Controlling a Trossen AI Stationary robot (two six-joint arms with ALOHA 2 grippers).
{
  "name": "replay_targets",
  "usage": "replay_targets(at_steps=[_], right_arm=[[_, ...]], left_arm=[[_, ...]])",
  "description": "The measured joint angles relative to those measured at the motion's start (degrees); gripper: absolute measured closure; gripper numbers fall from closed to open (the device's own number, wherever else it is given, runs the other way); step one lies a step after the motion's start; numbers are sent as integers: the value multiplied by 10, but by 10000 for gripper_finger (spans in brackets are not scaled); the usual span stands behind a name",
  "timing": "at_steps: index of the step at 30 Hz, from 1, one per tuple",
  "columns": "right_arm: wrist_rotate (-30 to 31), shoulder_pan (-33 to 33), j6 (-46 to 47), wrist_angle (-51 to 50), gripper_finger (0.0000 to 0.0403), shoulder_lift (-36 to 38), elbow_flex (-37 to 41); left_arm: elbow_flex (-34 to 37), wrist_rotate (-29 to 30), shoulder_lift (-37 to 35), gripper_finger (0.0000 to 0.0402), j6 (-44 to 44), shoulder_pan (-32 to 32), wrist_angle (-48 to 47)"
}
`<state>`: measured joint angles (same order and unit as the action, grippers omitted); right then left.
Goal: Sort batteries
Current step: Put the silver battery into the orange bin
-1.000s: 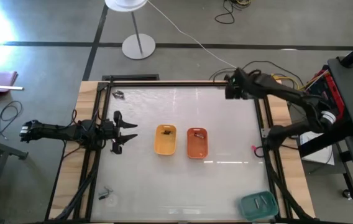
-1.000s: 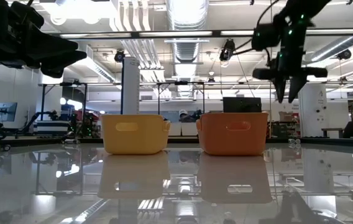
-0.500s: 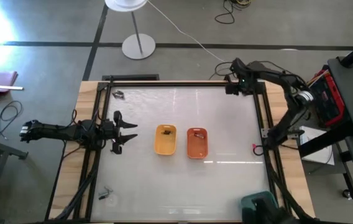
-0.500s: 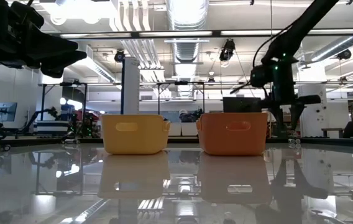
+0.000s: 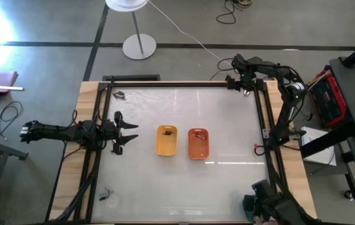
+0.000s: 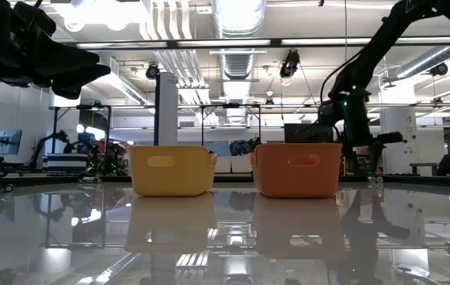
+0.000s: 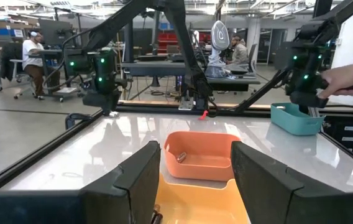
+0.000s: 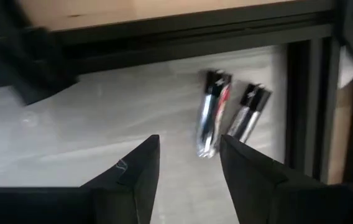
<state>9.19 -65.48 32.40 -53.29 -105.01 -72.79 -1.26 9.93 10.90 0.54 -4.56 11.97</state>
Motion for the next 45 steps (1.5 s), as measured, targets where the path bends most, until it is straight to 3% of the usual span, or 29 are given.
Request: replay_targets(at_steps=[17,24,31,39,45], right_arm=[[-8,-8,-7,25,260,-27,2],[-15,-6,-12,30,299,-26,2],[-12,4,-16,33,364,-24,10],[-28,50,-32,8,358,12,5],[-18,148,-63,-26,362,83,15]], left_arm=[[0,0,0,221,0,0,0],[0,0,0,221,0,0,0],[0,0,0,221,0,0,0],[0,0,0,221,0,0,0],[0,0,0,221,0,0,0]])
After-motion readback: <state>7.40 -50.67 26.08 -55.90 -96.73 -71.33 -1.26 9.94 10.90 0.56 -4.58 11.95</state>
